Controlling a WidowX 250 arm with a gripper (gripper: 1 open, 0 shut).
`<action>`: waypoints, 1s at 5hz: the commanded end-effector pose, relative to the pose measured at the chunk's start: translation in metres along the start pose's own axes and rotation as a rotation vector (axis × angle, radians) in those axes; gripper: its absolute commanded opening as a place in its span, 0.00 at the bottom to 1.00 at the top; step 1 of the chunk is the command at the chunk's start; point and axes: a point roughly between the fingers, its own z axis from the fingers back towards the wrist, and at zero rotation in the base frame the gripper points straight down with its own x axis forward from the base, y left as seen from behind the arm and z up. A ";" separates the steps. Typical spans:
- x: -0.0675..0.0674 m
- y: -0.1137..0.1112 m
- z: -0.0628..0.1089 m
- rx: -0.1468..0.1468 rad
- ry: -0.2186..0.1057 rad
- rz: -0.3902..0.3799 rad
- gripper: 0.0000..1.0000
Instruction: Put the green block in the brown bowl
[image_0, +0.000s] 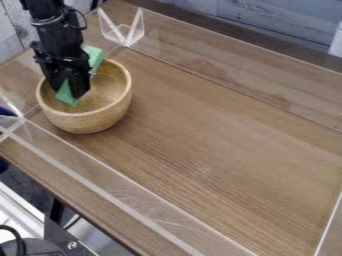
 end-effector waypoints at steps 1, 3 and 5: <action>0.005 -0.002 0.015 0.021 -0.026 -0.011 1.00; 0.008 -0.011 0.029 0.011 -0.043 -0.019 1.00; 0.011 -0.020 0.044 0.003 -0.065 -0.028 1.00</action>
